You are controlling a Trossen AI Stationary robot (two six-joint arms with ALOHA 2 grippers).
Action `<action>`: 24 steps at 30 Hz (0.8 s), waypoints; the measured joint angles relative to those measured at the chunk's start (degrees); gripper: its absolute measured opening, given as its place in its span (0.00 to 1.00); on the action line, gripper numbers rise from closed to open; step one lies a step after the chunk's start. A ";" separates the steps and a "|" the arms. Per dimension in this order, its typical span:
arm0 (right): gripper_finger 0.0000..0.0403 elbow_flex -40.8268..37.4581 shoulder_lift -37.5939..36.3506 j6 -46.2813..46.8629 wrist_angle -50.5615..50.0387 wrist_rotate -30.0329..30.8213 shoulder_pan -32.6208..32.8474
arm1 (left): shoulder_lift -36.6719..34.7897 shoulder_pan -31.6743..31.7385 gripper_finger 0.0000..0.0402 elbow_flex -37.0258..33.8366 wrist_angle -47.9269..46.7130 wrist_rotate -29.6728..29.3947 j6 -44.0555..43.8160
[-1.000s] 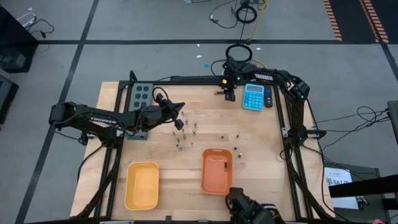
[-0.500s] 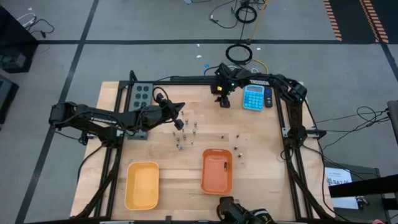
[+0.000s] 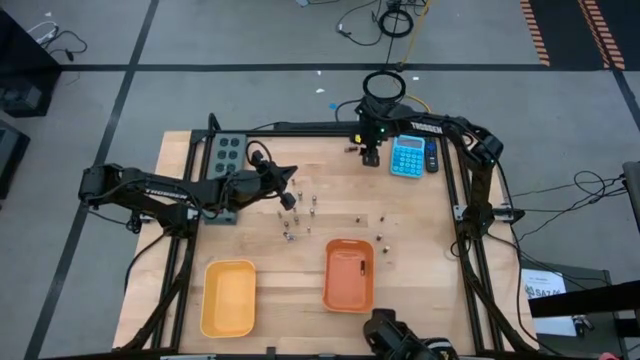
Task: Sort batteries
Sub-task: Put the brown battery into the orange bin
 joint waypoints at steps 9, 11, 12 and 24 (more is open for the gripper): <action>0.47 -6.57 -0.06 -7.40 9.69 -0.02 -1.90 | 0.00 0.00 0.03 0.00 -1.05 0.00 -0.04; 0.47 -6.89 -0.06 -8.35 10.97 -0.16 -1.85 | 0.00 0.00 0.03 0.00 -0.88 0.00 -0.05; 0.47 -6.89 -0.06 -8.74 11.30 -0.03 -1.86 | 0.00 0.00 0.03 0.00 -0.90 0.00 -0.05; 0.49 -6.89 2.59 -15.00 13.28 1.10 -4.73 | 0.00 0.00 0.03 0.00 -1.10 -0.02 -0.04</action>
